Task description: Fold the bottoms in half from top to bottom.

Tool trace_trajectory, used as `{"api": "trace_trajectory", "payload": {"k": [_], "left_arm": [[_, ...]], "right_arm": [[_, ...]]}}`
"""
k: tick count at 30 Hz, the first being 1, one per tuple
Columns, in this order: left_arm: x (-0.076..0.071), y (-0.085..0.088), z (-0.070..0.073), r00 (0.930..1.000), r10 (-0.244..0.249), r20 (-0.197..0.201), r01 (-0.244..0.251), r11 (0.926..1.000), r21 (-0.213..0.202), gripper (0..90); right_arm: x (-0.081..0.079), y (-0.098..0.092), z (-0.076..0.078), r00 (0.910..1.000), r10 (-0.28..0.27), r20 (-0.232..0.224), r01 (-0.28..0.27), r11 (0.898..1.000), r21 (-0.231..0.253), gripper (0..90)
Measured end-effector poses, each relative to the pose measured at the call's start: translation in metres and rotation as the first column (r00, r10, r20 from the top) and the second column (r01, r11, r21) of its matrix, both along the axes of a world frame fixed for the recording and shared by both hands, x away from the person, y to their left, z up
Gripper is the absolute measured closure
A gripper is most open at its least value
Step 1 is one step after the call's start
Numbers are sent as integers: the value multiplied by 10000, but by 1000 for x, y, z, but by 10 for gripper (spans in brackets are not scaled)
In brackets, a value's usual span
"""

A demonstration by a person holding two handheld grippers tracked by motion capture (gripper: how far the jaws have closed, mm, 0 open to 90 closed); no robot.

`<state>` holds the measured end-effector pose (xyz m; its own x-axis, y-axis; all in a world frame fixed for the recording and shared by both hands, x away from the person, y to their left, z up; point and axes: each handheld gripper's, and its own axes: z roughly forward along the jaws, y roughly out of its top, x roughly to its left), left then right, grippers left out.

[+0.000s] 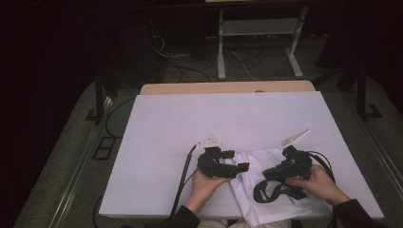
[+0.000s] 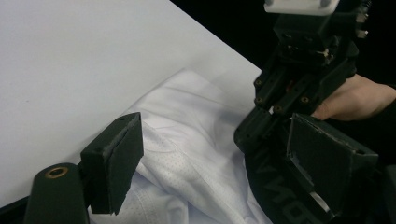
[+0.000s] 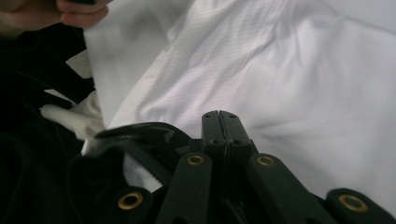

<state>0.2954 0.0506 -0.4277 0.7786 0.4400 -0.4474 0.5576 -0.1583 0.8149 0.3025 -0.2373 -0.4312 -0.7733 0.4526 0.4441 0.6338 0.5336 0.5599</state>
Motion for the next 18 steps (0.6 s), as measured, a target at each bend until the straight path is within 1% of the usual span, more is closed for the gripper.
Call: {"api": "trace_trajectory", "payload": {"k": [3, 6, 9, 13, 18], "left_arm": [[0, 0, 0, 10000, -1, -14, 1, 10000, 9, 179], [0, 0, 0, 10000, 7, -14, -7, 10000, 12, 179], [0, -1, -1, 10000, 41, -32, -41, 10000, -2, 179], [0, -2, -2, 10000, 2, -73, -2, 10000, 23, 179], [0, -2, -2, 10000, 7, -79, -7, 10000, 46, 179]], "right_arm": [[-7, -3, 3, 10000, 78, -35, -77, 9996, 264, 884], [-14, -5, 5, 9998, 207, -39, -205, 9990, 397, 884], [-21, -6, 5, 9993, 338, -128, -332, 9985, 426, 884], [-30, -5, 1, 9982, 537, -262, -528, 9980, 345, 884], [-40, -1, -2, 9960, 835, -306, -830, 9964, 165, 884]]}}
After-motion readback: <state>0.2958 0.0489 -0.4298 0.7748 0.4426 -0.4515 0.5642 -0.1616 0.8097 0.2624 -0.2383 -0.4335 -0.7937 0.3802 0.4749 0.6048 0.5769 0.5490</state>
